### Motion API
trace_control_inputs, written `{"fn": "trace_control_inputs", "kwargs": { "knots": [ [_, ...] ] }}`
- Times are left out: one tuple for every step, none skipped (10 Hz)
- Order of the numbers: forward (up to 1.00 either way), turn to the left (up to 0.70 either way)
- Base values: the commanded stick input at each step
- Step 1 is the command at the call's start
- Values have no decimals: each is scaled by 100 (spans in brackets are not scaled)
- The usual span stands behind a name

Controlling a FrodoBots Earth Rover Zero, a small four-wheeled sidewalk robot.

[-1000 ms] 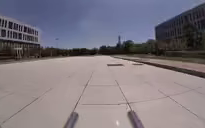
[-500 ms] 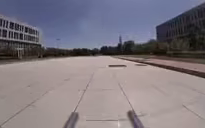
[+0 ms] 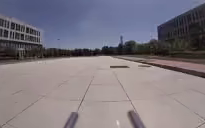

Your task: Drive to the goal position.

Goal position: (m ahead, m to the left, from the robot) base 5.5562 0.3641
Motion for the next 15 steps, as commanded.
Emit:
{"fn": "trace_control_inputs", "kwargs": {
  "knots": [
    [70,0],
    [70,0],
    [70,0],
    [70,0],
    [70,0],
    [70,0],
    [70,0],
    [70,0],
    [70,0],
    [70,0],
    [70,0],
    [70,0],
    [70,0],
    [70,0],
    [70,0]
  ]
}}
